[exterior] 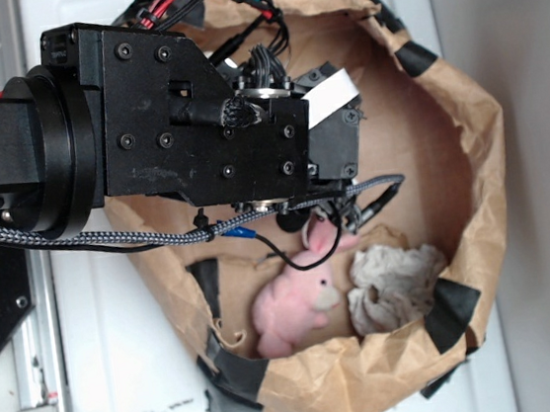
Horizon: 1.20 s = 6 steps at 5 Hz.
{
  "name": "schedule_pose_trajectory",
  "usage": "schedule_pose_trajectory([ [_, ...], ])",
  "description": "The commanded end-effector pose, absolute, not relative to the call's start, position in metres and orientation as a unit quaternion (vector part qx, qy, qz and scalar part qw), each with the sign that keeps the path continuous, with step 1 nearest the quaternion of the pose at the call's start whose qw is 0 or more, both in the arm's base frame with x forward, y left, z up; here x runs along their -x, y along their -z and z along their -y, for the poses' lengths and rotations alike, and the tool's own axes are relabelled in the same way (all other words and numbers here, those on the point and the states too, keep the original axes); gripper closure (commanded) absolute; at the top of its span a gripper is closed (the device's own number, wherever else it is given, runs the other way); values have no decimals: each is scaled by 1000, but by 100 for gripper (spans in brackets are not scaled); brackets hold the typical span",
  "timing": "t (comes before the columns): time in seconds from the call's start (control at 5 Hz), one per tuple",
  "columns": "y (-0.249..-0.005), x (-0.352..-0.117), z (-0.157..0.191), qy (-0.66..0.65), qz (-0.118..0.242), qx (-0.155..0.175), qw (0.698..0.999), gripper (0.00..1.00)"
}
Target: Grab the silver keys.
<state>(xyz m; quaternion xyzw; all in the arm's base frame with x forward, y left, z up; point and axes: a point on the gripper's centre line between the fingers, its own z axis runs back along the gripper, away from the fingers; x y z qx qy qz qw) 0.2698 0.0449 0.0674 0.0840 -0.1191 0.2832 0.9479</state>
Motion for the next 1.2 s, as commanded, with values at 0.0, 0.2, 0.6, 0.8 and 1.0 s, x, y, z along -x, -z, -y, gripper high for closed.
schedule_pose_trajectory([
  [0.0,-82,-261,-85,-295,128,-96,942,0],
  [0.2,-84,-258,-93,-296,129,-101,941,0],
  [0.6,-68,-263,-92,-292,154,-124,936,0],
  [0.8,-61,-265,-92,-277,177,-133,935,0],
  [1.0,-55,-272,-92,-286,181,-143,930,0],
])
